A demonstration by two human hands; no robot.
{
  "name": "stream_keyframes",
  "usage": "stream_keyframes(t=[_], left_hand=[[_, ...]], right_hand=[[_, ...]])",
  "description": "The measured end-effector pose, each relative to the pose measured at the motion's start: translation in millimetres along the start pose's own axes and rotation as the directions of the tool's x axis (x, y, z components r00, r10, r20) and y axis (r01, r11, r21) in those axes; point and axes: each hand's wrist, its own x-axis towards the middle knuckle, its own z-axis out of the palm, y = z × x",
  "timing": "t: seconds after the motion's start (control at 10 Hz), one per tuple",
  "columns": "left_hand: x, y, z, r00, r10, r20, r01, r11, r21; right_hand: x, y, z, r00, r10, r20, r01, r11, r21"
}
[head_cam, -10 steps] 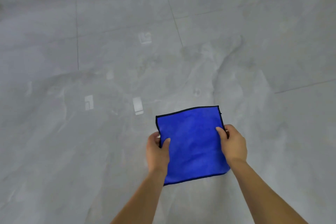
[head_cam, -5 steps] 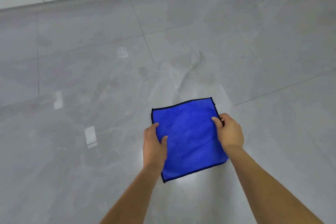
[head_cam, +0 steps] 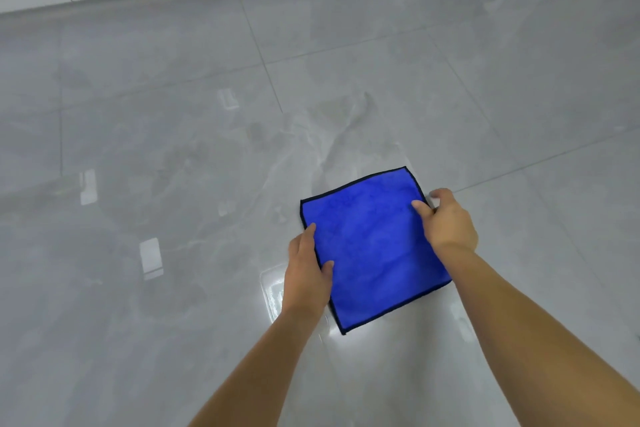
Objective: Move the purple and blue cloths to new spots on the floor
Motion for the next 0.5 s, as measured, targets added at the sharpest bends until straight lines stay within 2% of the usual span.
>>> stream_keyframes(t=[0.1, 0.2, 0.3, 0.4, 0.5], left_hand=[[-10, -5, -3, 0.995, 0.066, -0.074, -0.050, 0.978, 0.201], [-23, -14, -1, 0.994, 0.111, 0.017, -0.104, 0.855, 0.509], [-40, -23, 7, 0.987, 0.115, 0.108, -0.158, 0.746, 0.646], [-48, -25, 10, 0.982, 0.081, 0.169, -0.175, 0.722, 0.669], [-55, -21, 2, 0.979, 0.062, 0.193, -0.175, 0.743, 0.646]], right_hand=[[-24, 9, 0, 0.988, -0.124, -0.092, 0.120, 0.992, -0.041], [-62, 25, 6, 0.953, -0.271, -0.138, 0.244, 0.952, -0.183], [-101, 52, 19, 0.966, -0.232, -0.112, 0.202, 0.951, -0.234], [-131, 76, 26, 0.992, -0.122, 0.044, 0.129, 0.954, -0.271], [-140, 82, 18, 0.984, -0.122, 0.127, 0.151, 0.958, -0.245]])
